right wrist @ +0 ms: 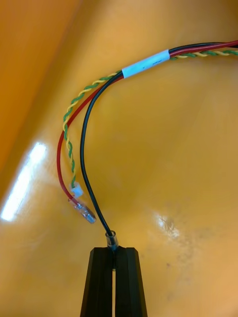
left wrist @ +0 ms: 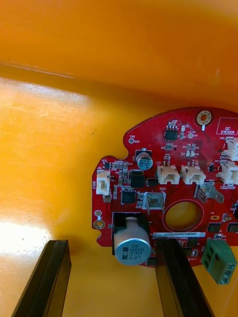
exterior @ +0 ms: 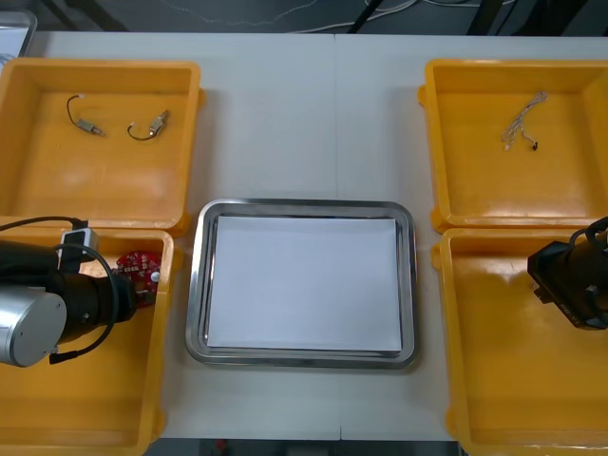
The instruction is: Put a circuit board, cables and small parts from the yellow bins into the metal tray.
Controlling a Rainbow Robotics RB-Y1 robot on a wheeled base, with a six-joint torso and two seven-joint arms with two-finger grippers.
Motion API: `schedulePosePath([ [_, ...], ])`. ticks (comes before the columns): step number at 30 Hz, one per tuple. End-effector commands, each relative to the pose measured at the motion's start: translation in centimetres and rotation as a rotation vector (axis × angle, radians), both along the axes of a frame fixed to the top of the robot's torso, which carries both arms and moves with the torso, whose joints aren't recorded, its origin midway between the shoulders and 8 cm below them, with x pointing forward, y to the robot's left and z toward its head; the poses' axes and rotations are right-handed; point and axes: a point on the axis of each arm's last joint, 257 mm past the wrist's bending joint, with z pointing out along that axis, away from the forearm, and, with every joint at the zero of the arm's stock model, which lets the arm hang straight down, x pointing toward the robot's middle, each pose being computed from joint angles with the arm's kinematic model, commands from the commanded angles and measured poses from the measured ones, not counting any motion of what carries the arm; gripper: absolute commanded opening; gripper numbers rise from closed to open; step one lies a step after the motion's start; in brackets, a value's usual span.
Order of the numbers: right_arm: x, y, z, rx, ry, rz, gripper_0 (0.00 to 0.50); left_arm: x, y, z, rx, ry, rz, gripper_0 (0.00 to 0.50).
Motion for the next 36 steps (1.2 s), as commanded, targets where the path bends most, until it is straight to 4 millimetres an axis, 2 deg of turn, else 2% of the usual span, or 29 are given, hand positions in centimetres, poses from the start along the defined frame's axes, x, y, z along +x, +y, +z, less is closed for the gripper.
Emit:
schedulePosePath([
  [1, -0.8, 0.0, 1.4, -0.006, -0.015, 0.002, 0.000, 1.0, -1.2, 1.6, -0.005, -0.048, -0.028, 0.500],
  [7, -1.7, 1.1, 1.7, 0.002, 0.009, 0.026, 0.000, 1.4, -1.1, 2.3, -0.007, -0.052, -0.020, 0.500],
  [15, -1.6, 2.7, 2.9, 0.018, -0.046, 0.042, 0.000, 2.1, -1.3, 3.1, -0.014, -0.071, -0.016, 0.500],
  [24, -3.6, 3.8, 2.5, 0.033, -0.056, 0.050, 0.000, 2.2, -1.1, 3.1, -0.006, -0.071, -0.014, 0.489],
  [27, -4.5, 4.2, 2.4, 0.031, -0.057, 0.057, 0.000, 2.2, -1.0, 3.1, -0.003, -0.072, -0.014, 0.340],
  [29, -5.2, 4.6, 2.2, 0.033, -0.055, 0.066, 0.000, 2.1, -1.0, 3.0, -0.002, -0.069, -0.014, 0.133],
  [30, -5.4, 4.8, 2.1, 0.034, -0.055, 0.067, 0.000, 2.1, -1.0, 3.0, -0.003, -0.069, -0.014, 0.086],
  [31, -5.6, 5.0, 2.0, 0.037, -0.056, 0.068, 0.000, 2.0, -1.0, 3.0, -0.004, -0.067, -0.013, 0.011],
  [36, -6.9, 5.8, 1.6, 0.044, -0.050, 0.080, 0.000, 1.9, -0.8, 2.8, 0.002, -0.061, -0.011, 0.000],
])
